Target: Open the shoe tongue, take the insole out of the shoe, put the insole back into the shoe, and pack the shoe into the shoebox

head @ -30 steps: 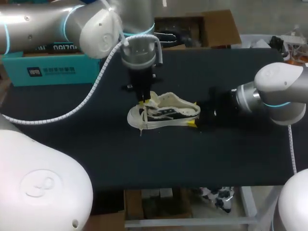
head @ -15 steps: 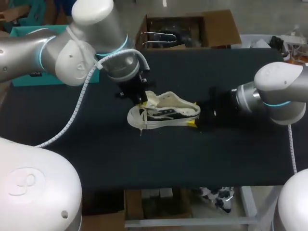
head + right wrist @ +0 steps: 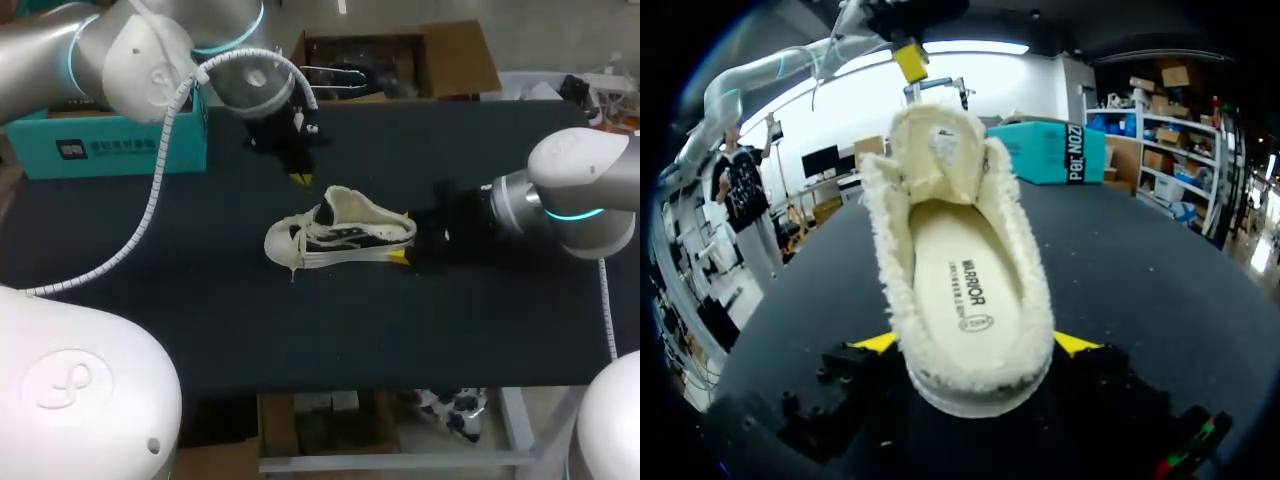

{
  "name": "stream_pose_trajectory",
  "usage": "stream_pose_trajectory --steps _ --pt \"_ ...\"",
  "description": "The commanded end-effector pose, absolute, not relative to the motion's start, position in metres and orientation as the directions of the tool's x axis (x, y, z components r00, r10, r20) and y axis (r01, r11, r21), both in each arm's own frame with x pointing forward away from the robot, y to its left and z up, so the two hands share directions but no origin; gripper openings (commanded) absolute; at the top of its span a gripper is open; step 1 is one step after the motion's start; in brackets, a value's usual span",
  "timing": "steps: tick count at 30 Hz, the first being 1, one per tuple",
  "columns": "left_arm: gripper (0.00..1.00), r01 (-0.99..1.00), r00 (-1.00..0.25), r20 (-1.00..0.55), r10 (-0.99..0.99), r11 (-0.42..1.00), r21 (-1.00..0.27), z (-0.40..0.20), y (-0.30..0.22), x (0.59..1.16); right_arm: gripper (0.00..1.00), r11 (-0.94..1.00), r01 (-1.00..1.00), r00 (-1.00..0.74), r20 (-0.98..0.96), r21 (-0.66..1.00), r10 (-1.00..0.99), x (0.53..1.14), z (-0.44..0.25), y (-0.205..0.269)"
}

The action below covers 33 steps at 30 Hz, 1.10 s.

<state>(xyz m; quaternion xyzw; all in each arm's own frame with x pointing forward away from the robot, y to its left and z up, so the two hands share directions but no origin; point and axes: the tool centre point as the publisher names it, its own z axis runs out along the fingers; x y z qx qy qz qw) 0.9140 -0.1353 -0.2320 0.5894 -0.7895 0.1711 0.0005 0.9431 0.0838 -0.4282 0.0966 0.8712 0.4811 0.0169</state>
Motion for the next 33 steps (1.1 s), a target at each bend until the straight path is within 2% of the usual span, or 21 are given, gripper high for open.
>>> stream_pose_trajectory --steps 1,3,4,5,7,8,9,11,12,14,25,33 --pt "0.00 -0.786 -0.604 0.065 -0.794 0.581 -0.210 -0.211 -0.143 0.921 0.00 0.516 0.152 -0.981 0.064 0.843 0.184 0.947 -0.436 0.084" --pt "0.00 -0.603 -0.794 0.033 -0.606 0.782 -0.155 -0.209 -0.147 0.921 0.00 0.516 0.152 -0.981 0.064 0.843 0.184 0.947 -0.436 0.084" --pt "0.00 -0.548 -0.835 0.033 -0.549 0.826 -0.131 -0.210 -0.149 0.922 0.00 0.516 0.152 -0.981 0.064 0.843 0.184 0.947 -0.436 0.084" --pt "0.00 -0.396 -0.918 0.044 -0.394 0.914 -0.089 -0.213 -0.152 0.921 0.00 0.516 0.152 -0.981 0.064 0.843 0.184 0.947 -0.436 0.084" --pt "0.00 -0.220 -0.973 0.089 -0.211 0.970 -0.107 -0.215 -0.156 0.922 0.00 0.516 0.152 -0.981 0.064 0.843 0.184 0.947 -0.436 0.084" --pt "0.00 -0.052 -0.990 0.136 -0.036 0.992 -0.115 -0.217 -0.158 0.920 0.00 0.516 0.152 -0.981 0.064 0.843 0.184 0.947 -0.436 0.084" --pt "0.00 0.031 -0.983 0.173 0.056 0.989 -0.144 -0.218 -0.159 0.921 0.00 0.516 0.152 -0.981 0.064 0.843 0.184 0.947 -0.436 0.084" --pt "0.00 0.142 -0.978 0.146 0.151 0.987 -0.069 -0.223 -0.168 0.920 0.00 0.516 0.152 -0.981 0.064 0.843 0.184 0.947 -0.436 0.084" --pt "0.00 0.113 -0.986 0.121 0.113 0.994 -0.008 -0.225 -0.175 0.920 0.00 0.516 0.152 -0.981 0.064 0.843 0.184 0.947 -0.436 0.084" --pt "0.00 -0.194 -0.981 -0.006 -0.195 0.969 0.155 -0.231 -0.190 0.928 0.00 0.516 0.152 -0.981 0.064 0.843 0.184 0.947 -0.436 0.084" --pt "0.00 -0.194 -0.981 -0.006 -0.195 0.969 0.155 -0.231 -0.190 0.928 0.00 0.516 0.152 -0.981 0.064 0.843 0.184 0.947 -0.436 0.084" --pt "0.00 -0.012 -0.998 0.055 -0.010 1.000 -0.028 -0.266 -0.189 0.928 0.00 0.516 0.152 -0.981 0.064 0.843 0.184 0.947 -0.436 0.084"
